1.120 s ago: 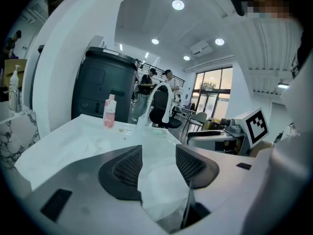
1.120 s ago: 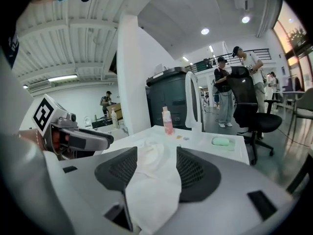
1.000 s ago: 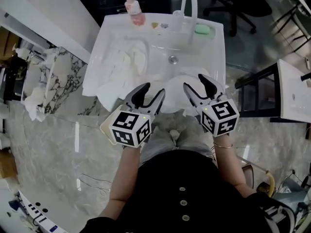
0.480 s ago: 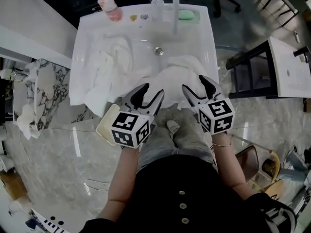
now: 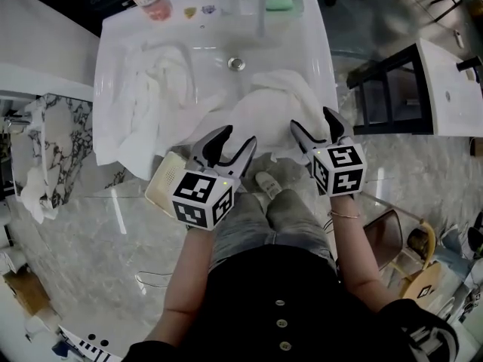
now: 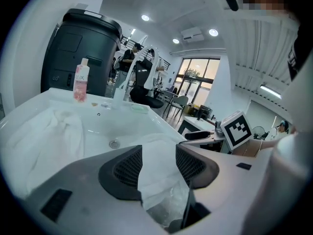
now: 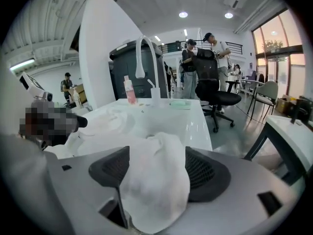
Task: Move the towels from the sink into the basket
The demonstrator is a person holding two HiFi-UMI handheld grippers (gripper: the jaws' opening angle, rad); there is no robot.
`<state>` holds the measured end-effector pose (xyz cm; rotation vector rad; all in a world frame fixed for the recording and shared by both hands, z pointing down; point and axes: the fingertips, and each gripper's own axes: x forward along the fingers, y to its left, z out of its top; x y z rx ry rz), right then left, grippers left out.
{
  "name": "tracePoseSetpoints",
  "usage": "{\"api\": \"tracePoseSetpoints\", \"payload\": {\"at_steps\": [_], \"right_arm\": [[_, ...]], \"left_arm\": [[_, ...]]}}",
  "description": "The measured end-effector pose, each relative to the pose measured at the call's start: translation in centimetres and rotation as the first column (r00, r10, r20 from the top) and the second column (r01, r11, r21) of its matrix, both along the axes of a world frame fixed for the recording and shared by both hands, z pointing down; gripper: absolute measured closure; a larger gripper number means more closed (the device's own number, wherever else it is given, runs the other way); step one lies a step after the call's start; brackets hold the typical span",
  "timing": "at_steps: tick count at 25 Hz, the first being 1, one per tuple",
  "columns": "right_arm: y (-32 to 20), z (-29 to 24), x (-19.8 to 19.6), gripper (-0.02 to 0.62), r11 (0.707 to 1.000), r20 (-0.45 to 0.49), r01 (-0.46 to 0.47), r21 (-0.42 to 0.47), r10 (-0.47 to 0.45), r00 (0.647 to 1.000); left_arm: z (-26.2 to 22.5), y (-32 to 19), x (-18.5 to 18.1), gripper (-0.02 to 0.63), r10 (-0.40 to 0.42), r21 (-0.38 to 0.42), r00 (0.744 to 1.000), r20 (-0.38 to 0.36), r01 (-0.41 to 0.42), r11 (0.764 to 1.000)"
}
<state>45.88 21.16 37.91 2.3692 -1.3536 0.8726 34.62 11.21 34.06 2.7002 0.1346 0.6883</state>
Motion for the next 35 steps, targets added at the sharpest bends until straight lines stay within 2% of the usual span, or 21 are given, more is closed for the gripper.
{"api": "tracePoseSetpoints", "payload": {"at_steps": [6, 10, 15, 20, 22, 28, 35], "right_arm": [[-0.9, 1.7, -0.2, 0.244, 1.000, 0.032, 0.006, -0.016, -0.005, 0.999], [-0.8, 2.7, -0.2, 0.258, 0.999, 0.048, -0.006, -0.046, 0.009, 0.999], [-0.9, 3.1, -0.2, 0.316, 0.997, 0.050, 0.012, -0.078, -0.008, 0.999], [-1.2, 2.9, -0.7, 0.472, 0.993, 0.008, 0.060, -0.104, -0.060, 0.998], [-1.2, 2.9, -0.8, 0.513, 0.990, -0.012, 0.082, -0.117, -0.083, 0.996], [-1.0, 2.6, -0.8, 0.549, 0.990, -0.002, 0.098, -0.106, -0.098, 0.995], [-1.3, 0.9, -0.9, 0.552, 0.993, 0.047, 0.117, -0.028, -0.115, 0.992]], "left_arm": [[1.0, 0.6, 0.3, 0.394, 0.007, -0.021, 1.000, 0.010, -0.006, 1.000], [1.1, 0.5, 0.2, 0.394, -0.010, -0.026, 1.000, 0.003, 0.010, 1.000], [1.3, 0.1, 0.2, 0.394, -0.028, -0.025, 1.000, 0.004, 0.028, 0.999], [1.3, -0.2, -0.2, 0.395, -0.033, -0.025, 0.999, 0.010, 0.033, 0.999], [1.3, -0.2, -0.4, 0.394, -0.039, -0.028, 0.999, 0.010, 0.040, 0.999], [1.1, -0.2, -0.8, 0.394, -0.052, -0.028, 0.999, 0.007, 0.052, 0.998], [0.4, -0.2, -1.4, 0.395, -0.087, -0.021, 0.996, -0.010, 0.087, 0.996]]}}
